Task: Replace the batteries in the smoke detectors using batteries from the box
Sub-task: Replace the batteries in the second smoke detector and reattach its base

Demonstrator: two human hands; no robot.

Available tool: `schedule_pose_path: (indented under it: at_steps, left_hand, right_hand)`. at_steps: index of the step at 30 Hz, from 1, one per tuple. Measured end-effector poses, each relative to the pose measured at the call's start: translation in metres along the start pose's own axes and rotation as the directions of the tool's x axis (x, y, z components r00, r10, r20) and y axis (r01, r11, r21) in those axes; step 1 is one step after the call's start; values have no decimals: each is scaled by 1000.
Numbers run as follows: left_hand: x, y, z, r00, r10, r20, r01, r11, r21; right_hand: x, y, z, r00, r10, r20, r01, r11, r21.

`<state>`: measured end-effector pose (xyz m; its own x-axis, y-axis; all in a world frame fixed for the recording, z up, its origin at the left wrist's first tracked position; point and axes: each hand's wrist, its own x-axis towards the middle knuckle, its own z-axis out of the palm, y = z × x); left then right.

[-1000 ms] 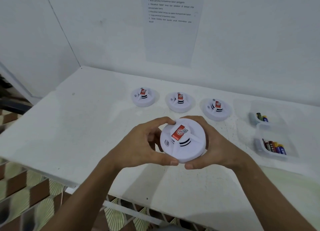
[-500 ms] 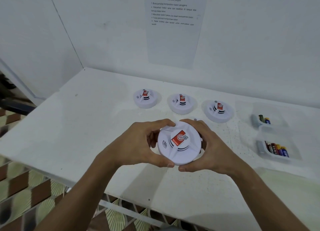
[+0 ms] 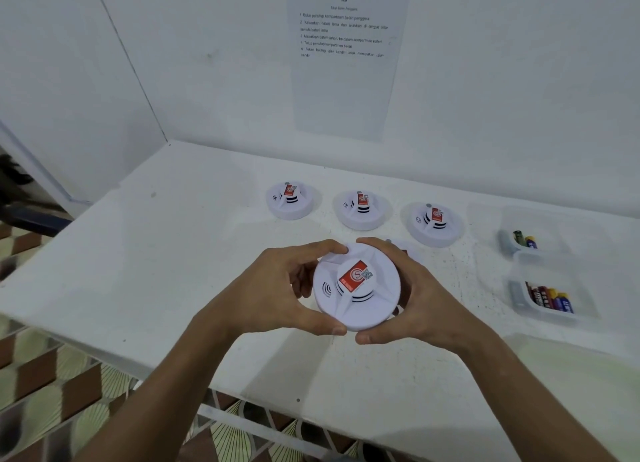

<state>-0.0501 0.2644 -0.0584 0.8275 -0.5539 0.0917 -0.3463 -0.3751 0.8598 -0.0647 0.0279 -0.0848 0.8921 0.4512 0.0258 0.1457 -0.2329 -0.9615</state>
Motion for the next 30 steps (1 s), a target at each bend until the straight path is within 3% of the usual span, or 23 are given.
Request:
schedule_pose_path:
  at_steps: [16, 30]
  left_hand:
    - [0, 0, 2, 1000, -8, 3, 8, 1000, 11]
    - [1, -7, 1, 998, -40, -46, 44, 996, 83]
  right_hand:
    - [-1, -1, -2, 999, 29, 15, -29, 999, -22]
    - [3, -1, 0, 998, -5, -65, 5, 1000, 1]
